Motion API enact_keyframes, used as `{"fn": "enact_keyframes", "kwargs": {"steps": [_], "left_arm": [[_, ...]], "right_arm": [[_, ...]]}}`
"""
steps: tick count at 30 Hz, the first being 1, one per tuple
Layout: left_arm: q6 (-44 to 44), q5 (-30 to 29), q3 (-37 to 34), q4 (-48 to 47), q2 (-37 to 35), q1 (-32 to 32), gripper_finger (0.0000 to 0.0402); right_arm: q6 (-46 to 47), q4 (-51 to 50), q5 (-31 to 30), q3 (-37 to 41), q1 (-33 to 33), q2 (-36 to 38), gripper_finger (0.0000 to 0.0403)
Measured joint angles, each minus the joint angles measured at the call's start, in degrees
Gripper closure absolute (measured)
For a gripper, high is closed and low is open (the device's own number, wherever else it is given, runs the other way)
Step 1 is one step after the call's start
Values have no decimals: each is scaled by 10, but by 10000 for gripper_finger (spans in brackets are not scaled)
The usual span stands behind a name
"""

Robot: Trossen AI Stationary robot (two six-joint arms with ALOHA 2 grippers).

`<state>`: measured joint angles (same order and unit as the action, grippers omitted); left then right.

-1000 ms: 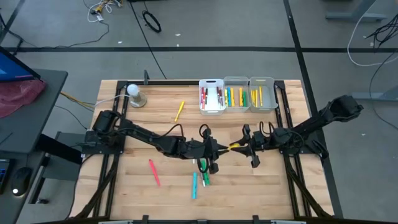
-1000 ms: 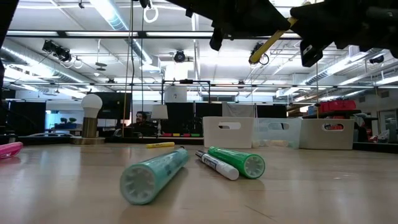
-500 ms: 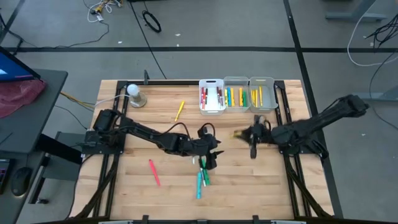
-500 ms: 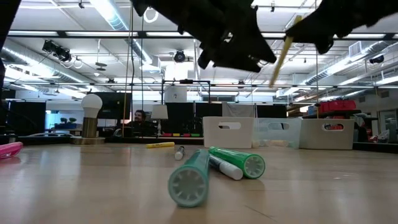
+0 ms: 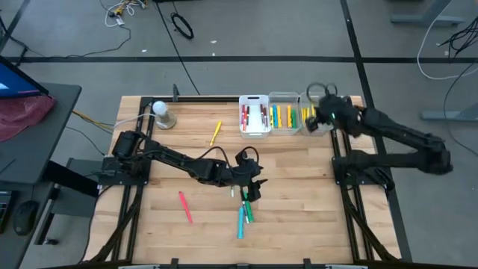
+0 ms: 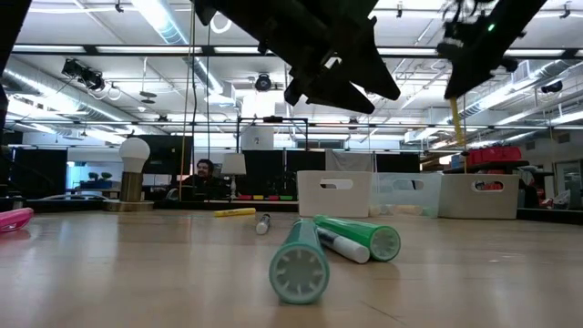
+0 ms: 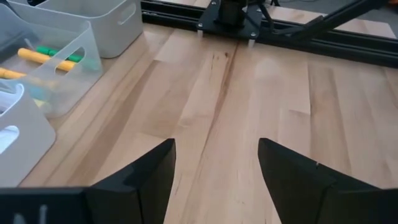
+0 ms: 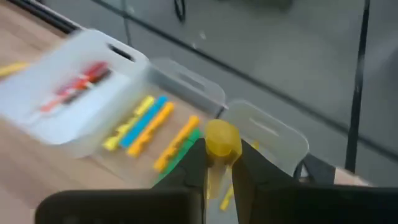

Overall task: Pick & Place Markers
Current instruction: Put the yellow pen into the gray bin

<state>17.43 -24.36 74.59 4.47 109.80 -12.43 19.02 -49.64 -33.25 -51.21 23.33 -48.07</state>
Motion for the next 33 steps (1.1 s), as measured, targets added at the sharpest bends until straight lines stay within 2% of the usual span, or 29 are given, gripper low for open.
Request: {"fn": "enact_keyframes", "kwargs": {"steps": [6,10,16,20,24,33], "left_arm": [[0,0,0,0,0,-1,165],[0,0,0,0,0,-1,165],[0,0,0,0,0,-1,165],[0,0,0,0,0,-1,165],[0,0,0,0,0,-1,165],[0,0,0,0,0,-1,165]], "right_arm": [[-76,103,164,27,216,-90,369],[-95,136,214,29,284,-178,369],[-90,145,239,29,314,-283,367],[-82,152,238,27,325,-328,366],[-79,158,243,29,334,-355,363],[-60,168,273,29,344,-381,320]]}}
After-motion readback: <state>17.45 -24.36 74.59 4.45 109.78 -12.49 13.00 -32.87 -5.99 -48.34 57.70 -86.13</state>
